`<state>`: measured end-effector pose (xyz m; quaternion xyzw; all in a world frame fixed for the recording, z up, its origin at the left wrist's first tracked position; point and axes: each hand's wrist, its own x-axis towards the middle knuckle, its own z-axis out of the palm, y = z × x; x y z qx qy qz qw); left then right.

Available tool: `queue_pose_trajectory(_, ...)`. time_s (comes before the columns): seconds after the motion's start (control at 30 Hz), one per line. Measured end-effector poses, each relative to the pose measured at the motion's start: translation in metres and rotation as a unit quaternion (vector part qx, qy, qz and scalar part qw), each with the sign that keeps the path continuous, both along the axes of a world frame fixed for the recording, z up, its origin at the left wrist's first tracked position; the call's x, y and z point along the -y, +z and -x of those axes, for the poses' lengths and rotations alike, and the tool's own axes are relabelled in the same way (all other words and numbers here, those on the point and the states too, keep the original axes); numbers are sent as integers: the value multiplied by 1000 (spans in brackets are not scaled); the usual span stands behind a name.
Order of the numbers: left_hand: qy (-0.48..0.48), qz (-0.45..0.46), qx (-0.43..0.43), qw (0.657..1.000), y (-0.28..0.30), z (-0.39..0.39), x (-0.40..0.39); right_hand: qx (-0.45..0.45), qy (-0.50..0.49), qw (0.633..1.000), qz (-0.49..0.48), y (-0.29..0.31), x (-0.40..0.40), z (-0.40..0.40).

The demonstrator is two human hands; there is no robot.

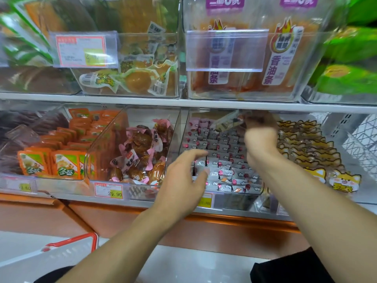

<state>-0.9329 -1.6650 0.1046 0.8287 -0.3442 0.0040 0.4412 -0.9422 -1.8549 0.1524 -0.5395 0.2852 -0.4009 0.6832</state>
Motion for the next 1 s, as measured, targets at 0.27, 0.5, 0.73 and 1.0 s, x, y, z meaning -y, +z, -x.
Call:
queue_pose_trajectory(0.27,45,215,-301,928,22,0,-6,-12,199,954,-226,-3,-32,61)
queue_pose_trajectory(0.5,46,314,-451,834,18,0,-9,-61,251,932,-254,-20,-25,77)
queue_pose_trajectory(0.73,38,321,-468,823,18,3,-9,-89,297,916,-253,-24,-14,88)
queue_pose_trajectory(1.0,26,315,-476,820,17,3,-7,-88,350,914,-187,-26,-11,88)
